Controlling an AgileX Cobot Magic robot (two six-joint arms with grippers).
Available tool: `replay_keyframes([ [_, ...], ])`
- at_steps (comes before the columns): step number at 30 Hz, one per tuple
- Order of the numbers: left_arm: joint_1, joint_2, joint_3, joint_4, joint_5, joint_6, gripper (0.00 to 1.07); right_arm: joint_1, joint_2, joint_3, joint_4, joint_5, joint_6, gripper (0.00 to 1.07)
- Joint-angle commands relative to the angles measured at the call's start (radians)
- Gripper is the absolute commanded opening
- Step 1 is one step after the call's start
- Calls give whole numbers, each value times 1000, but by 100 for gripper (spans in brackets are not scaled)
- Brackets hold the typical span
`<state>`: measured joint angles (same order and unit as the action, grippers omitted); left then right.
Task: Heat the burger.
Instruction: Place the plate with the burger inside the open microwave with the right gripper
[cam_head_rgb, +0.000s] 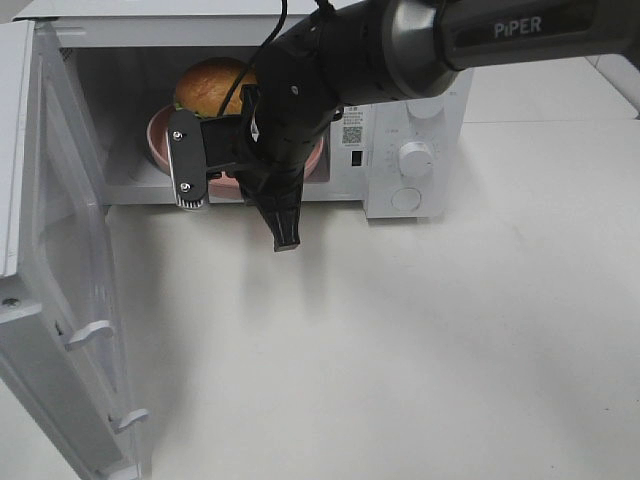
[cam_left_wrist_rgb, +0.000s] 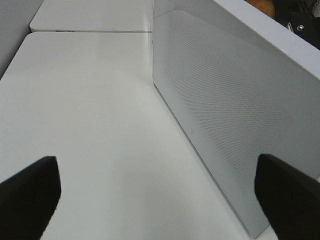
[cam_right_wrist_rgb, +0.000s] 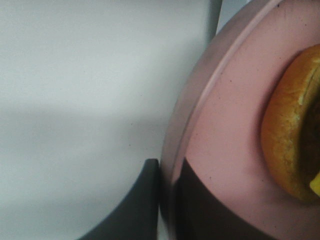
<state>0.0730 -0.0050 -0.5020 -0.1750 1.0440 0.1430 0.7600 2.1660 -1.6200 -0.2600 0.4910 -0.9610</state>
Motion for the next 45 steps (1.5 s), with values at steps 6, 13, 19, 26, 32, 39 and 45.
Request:
replay_keyframes([
  [6,-6,-24,3,-7,-6,-5,98,-11,35,-110,-50,-28,19,0],
  [13,-6,-24,3,-7,-6,-5,98,-17,79,-182,-56,2,20,0],
  [19,-6,-24,3,-6,-6,-5,98,-17,127,-258,-56,10,20,0],
  [26,-6,-24,3,-3,-6,-5,98,-33,164,-310,-53,36,23,0],
  [32,-6,-24,3,0,-6,-5,98,-40,164,-310,-56,26,11,1],
  [39,-6,-24,3,0,-6,-5,98,-40,164,-310,-56,21,11,8],
  [45,-6,-24,3,0,-6,-5,98,-40,164,-310,-49,21,11,22],
])
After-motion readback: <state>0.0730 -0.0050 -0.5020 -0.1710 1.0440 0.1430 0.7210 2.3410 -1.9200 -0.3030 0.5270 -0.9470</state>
